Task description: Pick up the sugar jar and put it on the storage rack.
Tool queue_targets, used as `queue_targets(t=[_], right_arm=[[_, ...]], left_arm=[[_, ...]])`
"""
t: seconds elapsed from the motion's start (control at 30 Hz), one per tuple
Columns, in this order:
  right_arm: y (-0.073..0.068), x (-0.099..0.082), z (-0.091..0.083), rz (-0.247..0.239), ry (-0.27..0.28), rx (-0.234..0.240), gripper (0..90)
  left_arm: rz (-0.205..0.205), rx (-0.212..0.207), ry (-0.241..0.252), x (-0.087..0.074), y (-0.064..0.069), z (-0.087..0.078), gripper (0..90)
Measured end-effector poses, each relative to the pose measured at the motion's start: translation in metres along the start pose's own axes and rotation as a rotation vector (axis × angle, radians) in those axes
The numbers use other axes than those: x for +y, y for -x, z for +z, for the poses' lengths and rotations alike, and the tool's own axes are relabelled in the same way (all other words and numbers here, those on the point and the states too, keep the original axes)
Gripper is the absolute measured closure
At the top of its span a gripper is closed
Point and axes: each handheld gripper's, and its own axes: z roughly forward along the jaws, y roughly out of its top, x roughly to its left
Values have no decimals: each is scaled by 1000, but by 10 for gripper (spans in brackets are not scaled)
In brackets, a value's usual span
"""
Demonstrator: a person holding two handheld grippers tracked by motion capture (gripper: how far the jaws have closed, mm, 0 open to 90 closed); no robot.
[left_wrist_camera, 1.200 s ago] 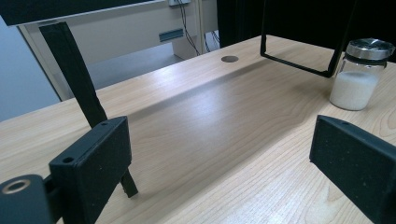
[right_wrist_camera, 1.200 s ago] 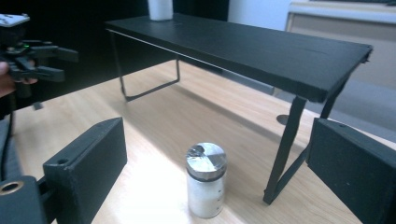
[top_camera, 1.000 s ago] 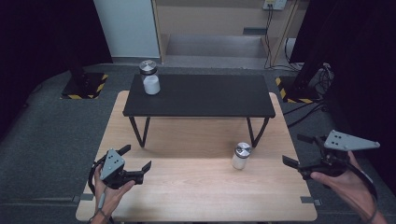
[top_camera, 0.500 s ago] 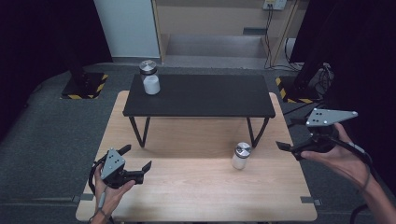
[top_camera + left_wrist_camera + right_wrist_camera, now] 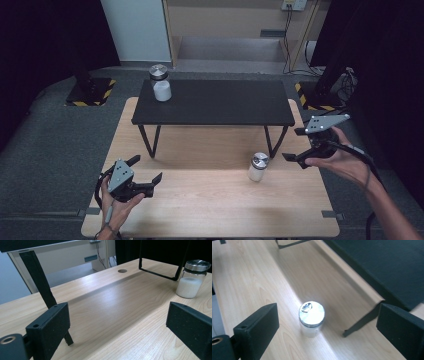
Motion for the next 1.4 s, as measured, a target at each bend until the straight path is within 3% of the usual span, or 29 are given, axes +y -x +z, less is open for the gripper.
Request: queue_targets(t=[0.17,0.37,0.63,1.07,1.4], right_arm=[[-3,0,25,-1,-45,8,48],[1,-2,51,4,-69,44,48],[3,-8,79,17,-88,58,52],[1,-16,112,6,-122,64,75],[4,-24,130,29,-124,79,136]], left_arm=[[0,0,1,0,0,0,43],[2,0,-1,0,-1,0,43],[6,-3,-5,0,-1,0,43],[9,-3,-7,1,0,0,43],[11,-8,-4,0,0,0,43]])
